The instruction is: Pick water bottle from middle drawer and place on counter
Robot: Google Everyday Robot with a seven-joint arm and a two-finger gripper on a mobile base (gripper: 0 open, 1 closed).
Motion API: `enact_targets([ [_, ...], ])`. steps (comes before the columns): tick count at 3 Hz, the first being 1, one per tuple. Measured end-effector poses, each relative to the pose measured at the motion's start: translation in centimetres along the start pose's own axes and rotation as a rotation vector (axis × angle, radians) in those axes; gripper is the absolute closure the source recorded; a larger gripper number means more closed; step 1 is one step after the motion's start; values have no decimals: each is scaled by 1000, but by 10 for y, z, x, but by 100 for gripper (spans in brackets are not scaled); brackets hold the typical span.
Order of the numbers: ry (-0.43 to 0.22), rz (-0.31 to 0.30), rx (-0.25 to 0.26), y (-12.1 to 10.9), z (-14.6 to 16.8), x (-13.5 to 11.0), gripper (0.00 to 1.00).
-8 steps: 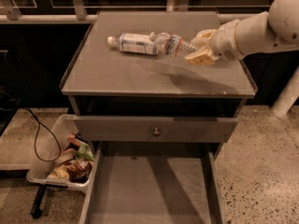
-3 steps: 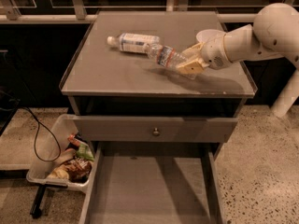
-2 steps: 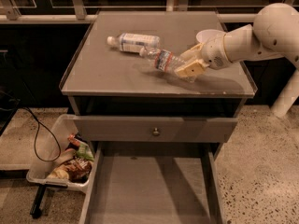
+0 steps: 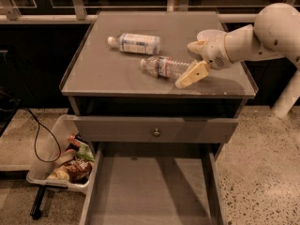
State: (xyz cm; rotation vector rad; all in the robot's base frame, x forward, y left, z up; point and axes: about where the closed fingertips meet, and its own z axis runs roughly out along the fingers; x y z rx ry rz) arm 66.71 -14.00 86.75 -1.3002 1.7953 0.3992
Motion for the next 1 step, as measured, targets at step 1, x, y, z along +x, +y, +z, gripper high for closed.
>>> enact_targets([
  [1,0,0,0,0,0,0,0],
])
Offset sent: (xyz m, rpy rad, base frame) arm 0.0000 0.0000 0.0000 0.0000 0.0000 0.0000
